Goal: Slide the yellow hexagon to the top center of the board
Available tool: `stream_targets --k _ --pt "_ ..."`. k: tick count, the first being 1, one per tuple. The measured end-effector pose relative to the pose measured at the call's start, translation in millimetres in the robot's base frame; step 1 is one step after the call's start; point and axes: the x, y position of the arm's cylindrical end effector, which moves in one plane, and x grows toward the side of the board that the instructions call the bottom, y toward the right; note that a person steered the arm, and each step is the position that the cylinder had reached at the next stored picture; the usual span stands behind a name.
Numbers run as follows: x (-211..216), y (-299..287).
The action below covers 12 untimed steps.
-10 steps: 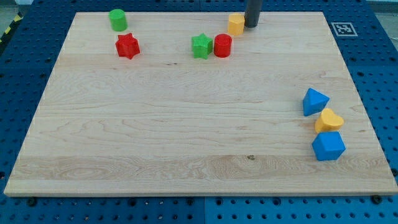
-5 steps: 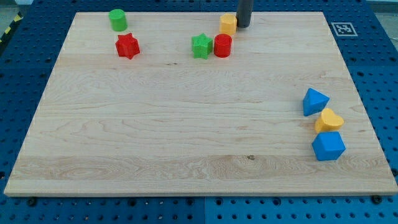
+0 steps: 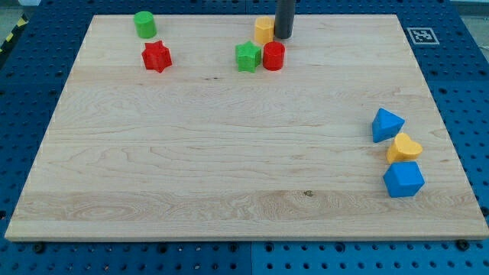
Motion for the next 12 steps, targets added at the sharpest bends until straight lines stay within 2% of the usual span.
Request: stream_targets --k 4,6,7,12 --pt "4 -34" --pt "24 -42" --pt "24 -68" --pt "10 -69"
